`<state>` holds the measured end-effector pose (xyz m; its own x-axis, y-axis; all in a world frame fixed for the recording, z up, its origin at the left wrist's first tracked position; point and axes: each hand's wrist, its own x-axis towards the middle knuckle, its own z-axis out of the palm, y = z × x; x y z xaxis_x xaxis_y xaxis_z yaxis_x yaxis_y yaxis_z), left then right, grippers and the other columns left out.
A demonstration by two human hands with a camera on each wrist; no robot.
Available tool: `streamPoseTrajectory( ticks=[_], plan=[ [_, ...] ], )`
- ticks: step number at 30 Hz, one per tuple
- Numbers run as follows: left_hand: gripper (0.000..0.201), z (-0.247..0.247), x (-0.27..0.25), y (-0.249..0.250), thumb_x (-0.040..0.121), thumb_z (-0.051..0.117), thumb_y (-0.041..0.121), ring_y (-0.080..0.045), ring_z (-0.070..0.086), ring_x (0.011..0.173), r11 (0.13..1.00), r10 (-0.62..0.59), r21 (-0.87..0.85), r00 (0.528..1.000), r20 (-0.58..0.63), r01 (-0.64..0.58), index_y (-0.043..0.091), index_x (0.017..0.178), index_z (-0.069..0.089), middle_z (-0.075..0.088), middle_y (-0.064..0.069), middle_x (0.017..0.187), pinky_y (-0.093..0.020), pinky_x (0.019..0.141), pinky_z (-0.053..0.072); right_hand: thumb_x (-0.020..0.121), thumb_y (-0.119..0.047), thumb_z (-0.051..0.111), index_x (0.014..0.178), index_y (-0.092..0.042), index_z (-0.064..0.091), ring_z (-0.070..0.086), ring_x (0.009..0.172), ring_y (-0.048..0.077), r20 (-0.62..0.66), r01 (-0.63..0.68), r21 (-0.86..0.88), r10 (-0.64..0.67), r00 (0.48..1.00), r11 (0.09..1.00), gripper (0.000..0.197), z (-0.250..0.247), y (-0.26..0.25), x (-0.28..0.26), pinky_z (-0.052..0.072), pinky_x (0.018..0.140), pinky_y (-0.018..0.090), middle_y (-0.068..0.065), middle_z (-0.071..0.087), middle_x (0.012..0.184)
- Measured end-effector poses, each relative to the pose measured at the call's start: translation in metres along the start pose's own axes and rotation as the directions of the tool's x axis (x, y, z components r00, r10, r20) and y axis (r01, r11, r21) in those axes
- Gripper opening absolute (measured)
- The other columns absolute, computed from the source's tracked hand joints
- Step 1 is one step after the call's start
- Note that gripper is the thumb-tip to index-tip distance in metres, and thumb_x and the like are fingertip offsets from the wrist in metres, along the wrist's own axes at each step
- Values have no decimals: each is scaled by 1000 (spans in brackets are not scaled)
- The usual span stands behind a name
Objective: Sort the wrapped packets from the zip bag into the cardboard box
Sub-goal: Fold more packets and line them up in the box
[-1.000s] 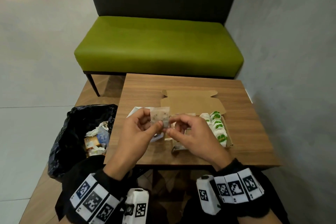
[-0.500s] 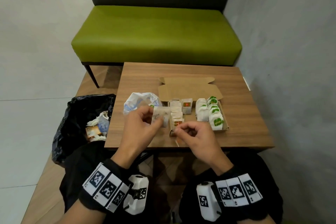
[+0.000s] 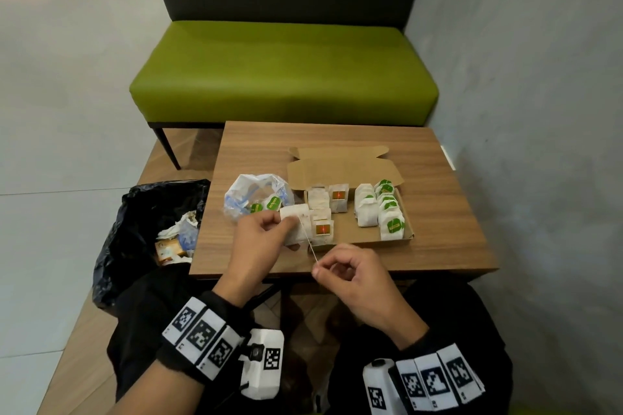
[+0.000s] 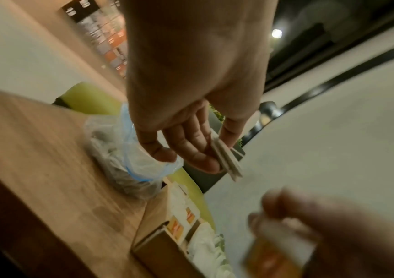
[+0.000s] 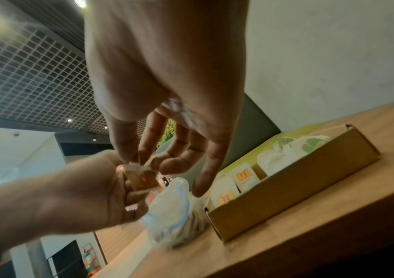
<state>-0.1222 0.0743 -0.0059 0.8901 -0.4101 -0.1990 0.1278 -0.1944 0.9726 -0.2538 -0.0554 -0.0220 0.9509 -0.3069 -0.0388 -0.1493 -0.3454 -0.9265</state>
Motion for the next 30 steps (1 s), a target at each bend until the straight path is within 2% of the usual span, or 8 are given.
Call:
streamPoseTrajectory(
  ticks=[6,10,13,15,17,24,27,30],
  plan=[
    [16,-1,-7,4,93,64,13,-21,65,63,975,-77,-196,988,135,103,14,77,68,75,-6,82,-27,58,46,86,-24,74,88,-29,77,49,62,2,-12,-51,-14,51,999,999,6,14,16,-2,43,61,19,-11,65,74],
    [20,3,-16,1,93,62,14,-20,63,63,975,-92,-180,974,208,131,-5,94,68,74,-15,85,-29,60,46,85,-18,75,102,-25,75,60,58,10,-50,-91,-2,91,995,996,18,17,19,2,55,62,30,3,71,75],
    [26,7,-23,-5,93,63,19,-34,66,80,977,-110,-152,963,246,151,-5,98,70,72,-24,97,-44,75,51,85,-24,77,93,-25,77,65,65,3,-128,-30,-124,14,992,992,8,12,19,3,53,62,21,-12,70,70],
    [23,10,-27,-7,94,61,20,-27,65,82,977,-121,-143,959,255,161,0,95,72,73,-20,94,-40,76,49,85,-27,75,94,-24,78,62,63,2,-159,29,-259,-73,985,965,10,8,18,1,50,60,21,-17,66,68],
    [23,12,-29,-8,97,56,23,-14,64,77,975,-131,-137,955,267,173,8,94,73,74,-8,86,-28,68,47,88,-29,70,97,-26,76,61,56,7,-166,57,-288,-109,980,956,12,4,17,-2,53,57,31,-14,64,61],
    [32,16,-30,-7,104,41,28,-13,62,76,954,-186,-166,928,322,249,12,108,69,72,-2,86,-27,61,45,88,-12,72,100,-31,73,69,58,11,-188,133,-35,-137,973,991,22,-5,-1,-4,59,56,31,-12,73,83],
    [35,20,-31,-9,105,41,28,-15,58,72,958,-164,-172,929,331,230,7,105,68,67,-6,82,-26,60,45,87,-5,72,96,-32,69,71,65,10,-167,141,30,-134,977,990,28,-2,-6,-3,57,57,24,-10,74,85],
    [34,22,-32,-11,104,42,27,-16,56,67,946,-161,-216,931,327,240,3,101,66,62,-9,76,-26,59,45,85,-5,75,94,-30,69,73,70,13,-183,141,86,-124,975,986,27,1,-8,-3,60,62,30,-8,75,86]
  ],
)
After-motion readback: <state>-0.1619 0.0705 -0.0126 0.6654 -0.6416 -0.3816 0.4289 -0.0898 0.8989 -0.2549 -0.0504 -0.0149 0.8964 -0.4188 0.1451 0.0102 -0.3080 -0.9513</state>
